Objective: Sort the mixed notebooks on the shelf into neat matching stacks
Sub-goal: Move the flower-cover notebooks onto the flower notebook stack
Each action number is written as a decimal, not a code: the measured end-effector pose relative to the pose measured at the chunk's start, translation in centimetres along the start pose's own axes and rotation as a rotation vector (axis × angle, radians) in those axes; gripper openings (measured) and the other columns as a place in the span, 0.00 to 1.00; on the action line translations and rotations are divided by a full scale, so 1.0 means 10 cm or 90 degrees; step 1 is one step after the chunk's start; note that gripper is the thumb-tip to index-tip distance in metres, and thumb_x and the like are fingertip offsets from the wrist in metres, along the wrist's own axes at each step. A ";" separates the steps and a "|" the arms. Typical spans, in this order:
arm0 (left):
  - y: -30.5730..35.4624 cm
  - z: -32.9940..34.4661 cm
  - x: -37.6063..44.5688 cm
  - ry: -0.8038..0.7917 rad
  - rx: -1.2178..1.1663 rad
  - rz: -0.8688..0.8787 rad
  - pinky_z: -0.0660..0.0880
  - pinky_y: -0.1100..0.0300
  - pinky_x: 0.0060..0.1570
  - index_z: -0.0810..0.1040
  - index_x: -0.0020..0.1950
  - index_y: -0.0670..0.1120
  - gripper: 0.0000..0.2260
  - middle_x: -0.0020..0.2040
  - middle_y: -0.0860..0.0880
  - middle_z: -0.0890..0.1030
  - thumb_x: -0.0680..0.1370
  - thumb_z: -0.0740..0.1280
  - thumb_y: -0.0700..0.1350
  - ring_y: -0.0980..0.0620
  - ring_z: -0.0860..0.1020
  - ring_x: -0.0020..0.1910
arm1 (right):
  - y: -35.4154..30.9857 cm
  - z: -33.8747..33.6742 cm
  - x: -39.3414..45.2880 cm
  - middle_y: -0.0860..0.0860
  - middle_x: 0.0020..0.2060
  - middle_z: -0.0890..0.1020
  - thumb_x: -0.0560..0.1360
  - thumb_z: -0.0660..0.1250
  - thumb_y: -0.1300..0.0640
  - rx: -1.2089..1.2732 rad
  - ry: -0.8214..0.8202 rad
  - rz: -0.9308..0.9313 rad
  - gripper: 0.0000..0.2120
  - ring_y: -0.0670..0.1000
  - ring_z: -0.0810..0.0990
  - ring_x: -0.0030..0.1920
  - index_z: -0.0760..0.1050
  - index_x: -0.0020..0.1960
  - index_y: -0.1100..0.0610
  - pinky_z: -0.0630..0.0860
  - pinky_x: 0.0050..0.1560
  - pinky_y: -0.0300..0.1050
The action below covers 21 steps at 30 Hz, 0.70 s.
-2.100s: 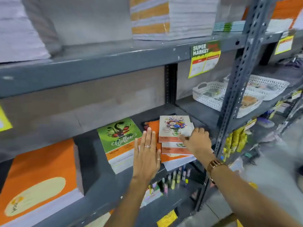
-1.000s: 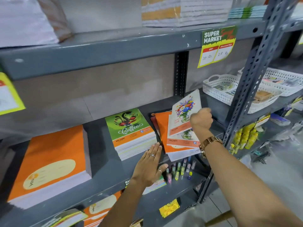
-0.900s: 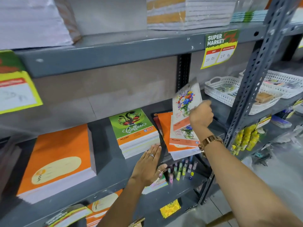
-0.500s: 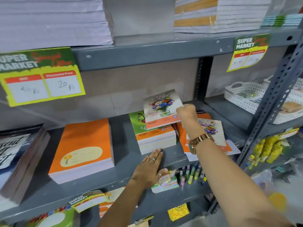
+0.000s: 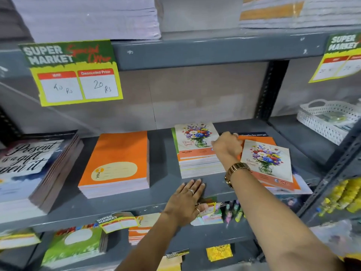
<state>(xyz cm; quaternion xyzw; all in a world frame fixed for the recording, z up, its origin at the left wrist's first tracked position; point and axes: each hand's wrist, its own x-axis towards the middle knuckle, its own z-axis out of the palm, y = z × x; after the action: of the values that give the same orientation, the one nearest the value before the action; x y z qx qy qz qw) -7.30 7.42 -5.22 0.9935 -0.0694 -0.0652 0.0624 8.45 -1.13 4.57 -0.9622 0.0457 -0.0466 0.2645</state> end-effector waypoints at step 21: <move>0.65 0.00 0.77 0.050 -0.049 0.087 0.43 0.56 0.74 0.40 0.74 0.45 0.30 0.77 0.46 0.43 0.80 0.49 0.57 0.50 0.44 0.76 | 1.39 -0.50 0.20 0.58 0.60 0.68 0.59 0.71 0.30 -0.138 -0.122 0.282 0.51 0.57 0.69 0.61 0.62 0.68 0.63 0.74 0.53 0.50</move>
<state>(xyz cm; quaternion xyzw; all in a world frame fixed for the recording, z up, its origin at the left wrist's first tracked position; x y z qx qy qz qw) -0.56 -0.07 -5.27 0.9851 -0.1317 -0.0247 0.1076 8.95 -15.80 1.83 -0.9514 0.2349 0.1093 0.1664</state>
